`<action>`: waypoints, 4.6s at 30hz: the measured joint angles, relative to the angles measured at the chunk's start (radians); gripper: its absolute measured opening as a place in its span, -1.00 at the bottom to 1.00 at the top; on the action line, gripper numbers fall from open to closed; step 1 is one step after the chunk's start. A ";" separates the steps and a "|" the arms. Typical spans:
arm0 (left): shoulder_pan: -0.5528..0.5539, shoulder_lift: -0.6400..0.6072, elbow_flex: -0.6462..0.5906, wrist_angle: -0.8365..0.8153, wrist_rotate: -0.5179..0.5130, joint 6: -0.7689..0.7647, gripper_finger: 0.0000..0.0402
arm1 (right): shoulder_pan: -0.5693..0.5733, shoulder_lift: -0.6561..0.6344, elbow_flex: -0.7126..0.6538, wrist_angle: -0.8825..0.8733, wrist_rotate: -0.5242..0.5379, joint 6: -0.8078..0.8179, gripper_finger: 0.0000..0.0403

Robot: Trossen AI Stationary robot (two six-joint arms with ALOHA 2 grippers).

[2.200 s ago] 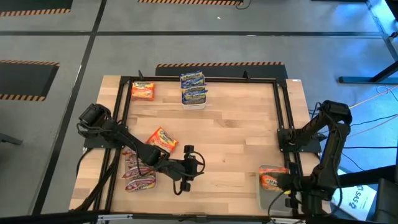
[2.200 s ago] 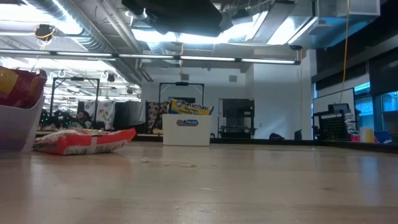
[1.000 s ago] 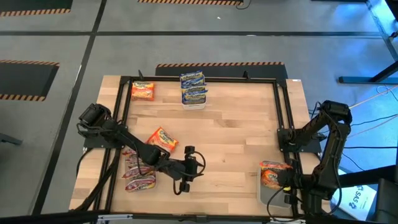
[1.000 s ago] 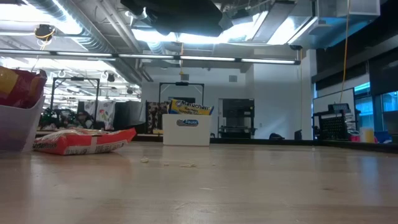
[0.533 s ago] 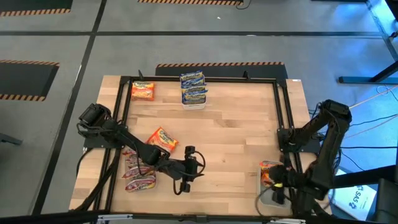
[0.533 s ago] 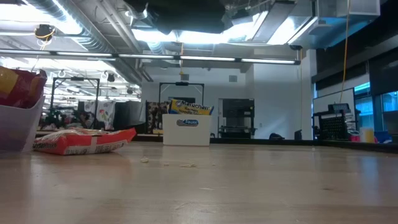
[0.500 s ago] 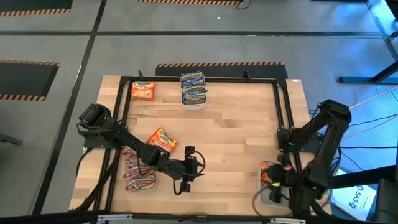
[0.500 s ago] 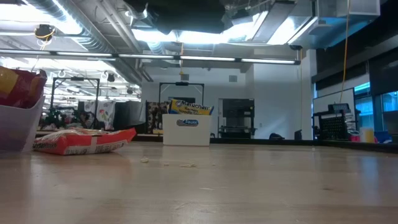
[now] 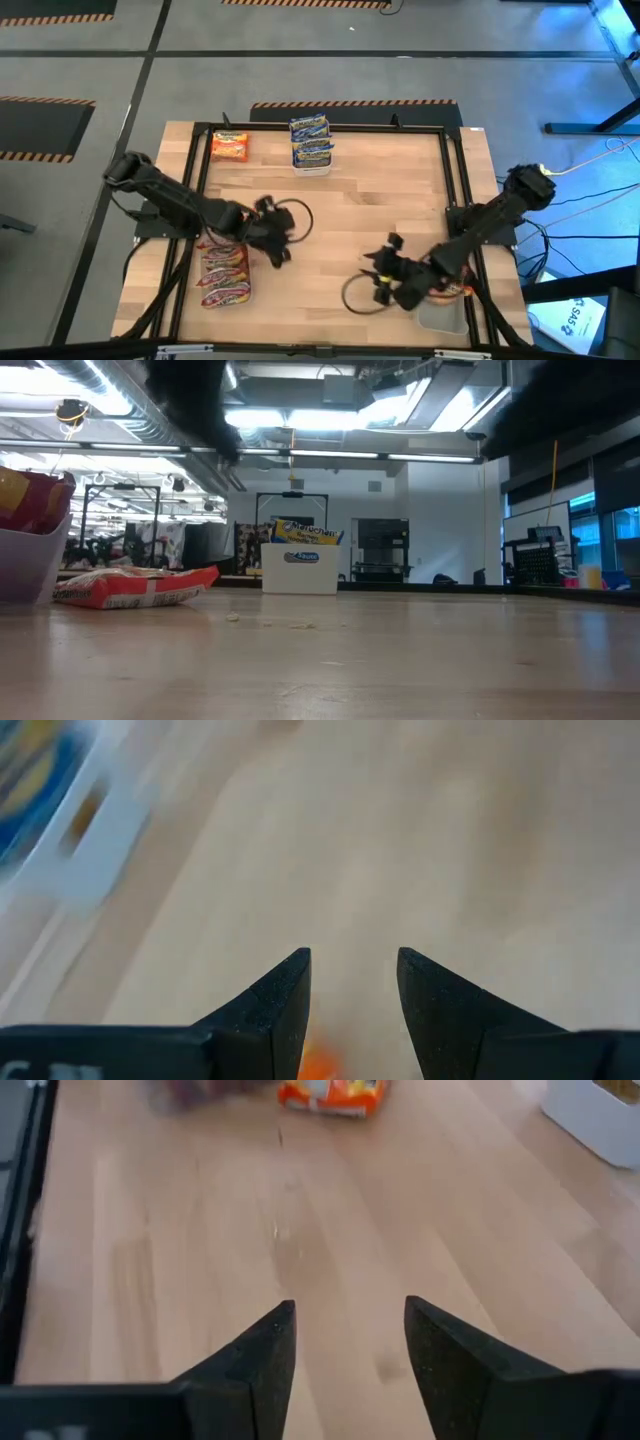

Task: Sort Maruchan noodles
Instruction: Put the orange noodle pack into the gray bin

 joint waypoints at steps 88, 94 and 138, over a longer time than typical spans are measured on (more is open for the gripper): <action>-0.087 0.237 -0.254 0.560 0.146 0.108 -0.28 | -0.398 0.268 -0.024 0.424 -0.545 0.100 0.57; -0.079 0.237 -0.359 0.681 0.147 0.082 -0.28 | -0.397 0.333 -0.024 0.503 -0.587 0.141 0.57; -0.087 0.237 -0.471 0.895 0.180 0.024 -0.28 | -0.428 0.460 -0.026 0.890 -0.651 0.312 0.57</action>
